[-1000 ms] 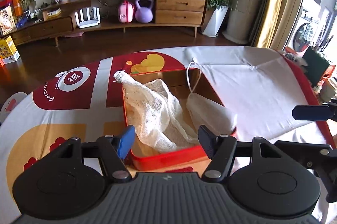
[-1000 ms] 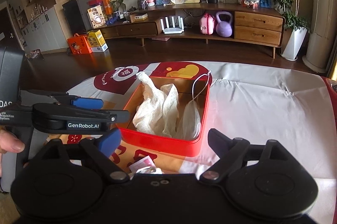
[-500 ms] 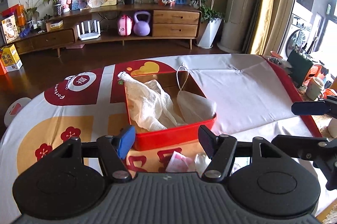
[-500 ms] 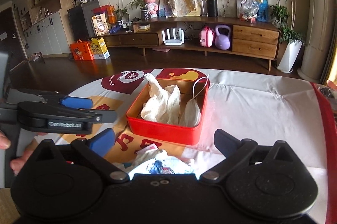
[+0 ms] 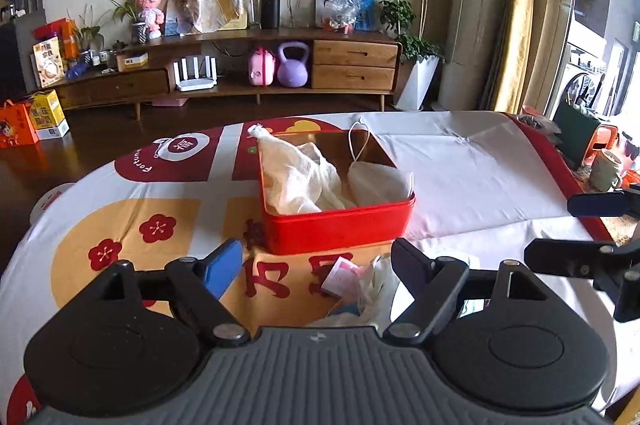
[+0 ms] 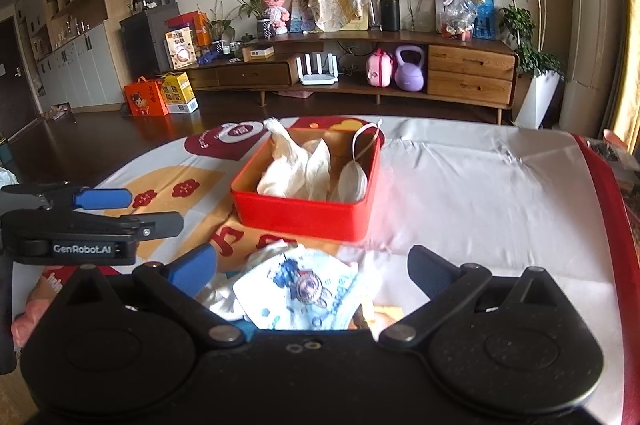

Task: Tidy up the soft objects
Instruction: 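Withdraw both grippers from the box back to the remaining pile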

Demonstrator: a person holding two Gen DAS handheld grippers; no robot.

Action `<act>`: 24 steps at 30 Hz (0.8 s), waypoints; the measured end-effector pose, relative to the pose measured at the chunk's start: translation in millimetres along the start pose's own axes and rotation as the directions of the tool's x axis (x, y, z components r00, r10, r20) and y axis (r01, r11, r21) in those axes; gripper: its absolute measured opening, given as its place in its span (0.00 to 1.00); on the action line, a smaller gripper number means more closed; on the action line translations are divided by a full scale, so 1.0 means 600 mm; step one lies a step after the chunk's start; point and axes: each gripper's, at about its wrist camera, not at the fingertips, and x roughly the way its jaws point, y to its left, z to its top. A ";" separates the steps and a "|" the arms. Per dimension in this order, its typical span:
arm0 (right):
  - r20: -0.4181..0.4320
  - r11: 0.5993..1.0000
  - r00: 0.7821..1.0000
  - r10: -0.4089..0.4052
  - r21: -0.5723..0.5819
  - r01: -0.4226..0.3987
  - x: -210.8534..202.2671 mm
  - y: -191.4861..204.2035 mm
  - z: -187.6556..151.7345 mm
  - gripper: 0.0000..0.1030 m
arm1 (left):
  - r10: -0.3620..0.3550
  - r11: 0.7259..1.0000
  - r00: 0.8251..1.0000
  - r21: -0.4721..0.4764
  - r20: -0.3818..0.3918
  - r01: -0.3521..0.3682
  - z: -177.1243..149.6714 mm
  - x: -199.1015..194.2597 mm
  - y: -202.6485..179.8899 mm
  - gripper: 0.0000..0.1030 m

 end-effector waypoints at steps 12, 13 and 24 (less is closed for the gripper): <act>-0.061 0.999 0.998 -0.002 0.042 0.004 0.027 0.001 -0.054 0.99 | -0.001 1.000 0.998 -0.026 -0.056 -0.001 -0.078 0.025 0.002 0.80; -0.065 0.999 0.998 -0.003 0.044 0.006 0.030 0.002 -0.056 0.99 | -0.007 1.000 0.998 -0.026 -0.062 0.005 -0.084 0.028 0.002 0.80; -0.125 0.997 0.992 -0.032 0.063 0.040 0.088 0.024 -0.058 0.98 | -0.057 0.998 0.990 -0.009 -0.129 0.057 -0.122 0.070 -0.009 0.80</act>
